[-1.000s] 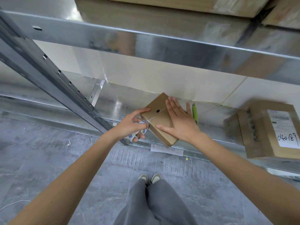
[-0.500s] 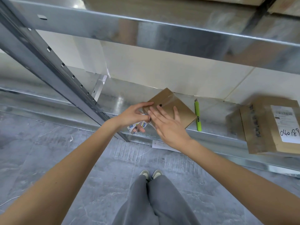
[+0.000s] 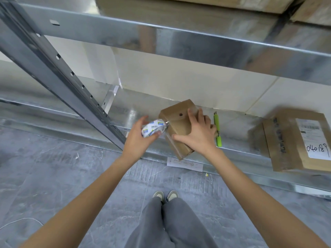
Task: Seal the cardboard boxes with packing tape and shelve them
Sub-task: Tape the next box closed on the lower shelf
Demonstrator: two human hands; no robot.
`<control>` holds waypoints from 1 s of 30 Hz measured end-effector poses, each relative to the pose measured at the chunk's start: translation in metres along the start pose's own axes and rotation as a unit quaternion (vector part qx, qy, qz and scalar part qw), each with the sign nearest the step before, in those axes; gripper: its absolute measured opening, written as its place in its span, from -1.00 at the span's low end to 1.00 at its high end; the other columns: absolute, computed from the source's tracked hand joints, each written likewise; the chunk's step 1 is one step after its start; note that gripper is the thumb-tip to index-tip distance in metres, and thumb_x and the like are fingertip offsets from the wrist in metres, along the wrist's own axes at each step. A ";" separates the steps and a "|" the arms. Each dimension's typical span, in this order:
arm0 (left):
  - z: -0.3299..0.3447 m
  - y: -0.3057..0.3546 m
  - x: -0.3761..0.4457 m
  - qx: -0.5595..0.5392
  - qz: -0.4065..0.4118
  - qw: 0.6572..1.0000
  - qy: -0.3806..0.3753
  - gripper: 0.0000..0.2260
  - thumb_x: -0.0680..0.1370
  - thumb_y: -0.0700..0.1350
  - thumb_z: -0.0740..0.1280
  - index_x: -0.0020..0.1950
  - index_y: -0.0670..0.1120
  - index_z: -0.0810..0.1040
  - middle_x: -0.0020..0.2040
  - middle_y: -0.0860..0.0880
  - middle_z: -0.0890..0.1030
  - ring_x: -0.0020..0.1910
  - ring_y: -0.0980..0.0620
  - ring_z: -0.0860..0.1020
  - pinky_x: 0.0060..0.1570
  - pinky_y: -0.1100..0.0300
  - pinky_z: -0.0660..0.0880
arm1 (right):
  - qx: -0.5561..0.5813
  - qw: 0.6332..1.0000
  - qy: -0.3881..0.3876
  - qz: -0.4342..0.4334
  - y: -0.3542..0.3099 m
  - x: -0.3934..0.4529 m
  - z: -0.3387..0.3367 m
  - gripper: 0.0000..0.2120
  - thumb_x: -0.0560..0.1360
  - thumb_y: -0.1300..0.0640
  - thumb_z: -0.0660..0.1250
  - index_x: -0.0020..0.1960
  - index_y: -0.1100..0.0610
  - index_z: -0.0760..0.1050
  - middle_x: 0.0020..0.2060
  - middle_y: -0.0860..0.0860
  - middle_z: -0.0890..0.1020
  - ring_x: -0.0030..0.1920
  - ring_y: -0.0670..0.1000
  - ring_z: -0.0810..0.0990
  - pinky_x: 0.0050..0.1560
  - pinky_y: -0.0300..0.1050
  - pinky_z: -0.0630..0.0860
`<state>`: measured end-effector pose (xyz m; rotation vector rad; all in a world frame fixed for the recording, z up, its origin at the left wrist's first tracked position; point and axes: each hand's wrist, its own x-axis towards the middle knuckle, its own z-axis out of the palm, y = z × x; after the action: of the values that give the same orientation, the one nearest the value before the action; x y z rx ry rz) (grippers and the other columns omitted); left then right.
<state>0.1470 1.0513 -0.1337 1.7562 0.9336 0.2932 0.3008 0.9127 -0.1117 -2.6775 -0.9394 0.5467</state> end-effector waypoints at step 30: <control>-0.032 0.061 0.058 0.165 0.122 0.976 0.068 -0.79 0.55 -0.38 0.03 0.11 -0.18 0.32 -0.01 -0.18 0.53 -0.04 -0.23 0.56 -0.22 -0.20 0.60 | 0.451 0.890 0.060 -0.001 -0.026 0.008 0.015 -0.52 0.66 0.12 0.12 0.56 -0.02 0.14 0.53 -0.10 0.21 0.52 -0.12 0.16 0.52 -0.18 0.07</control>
<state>0.1931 1.1080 -0.0810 2.1850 0.9025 0.4417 0.2860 0.9390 -0.1184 -1.8315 -0.4651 0.6091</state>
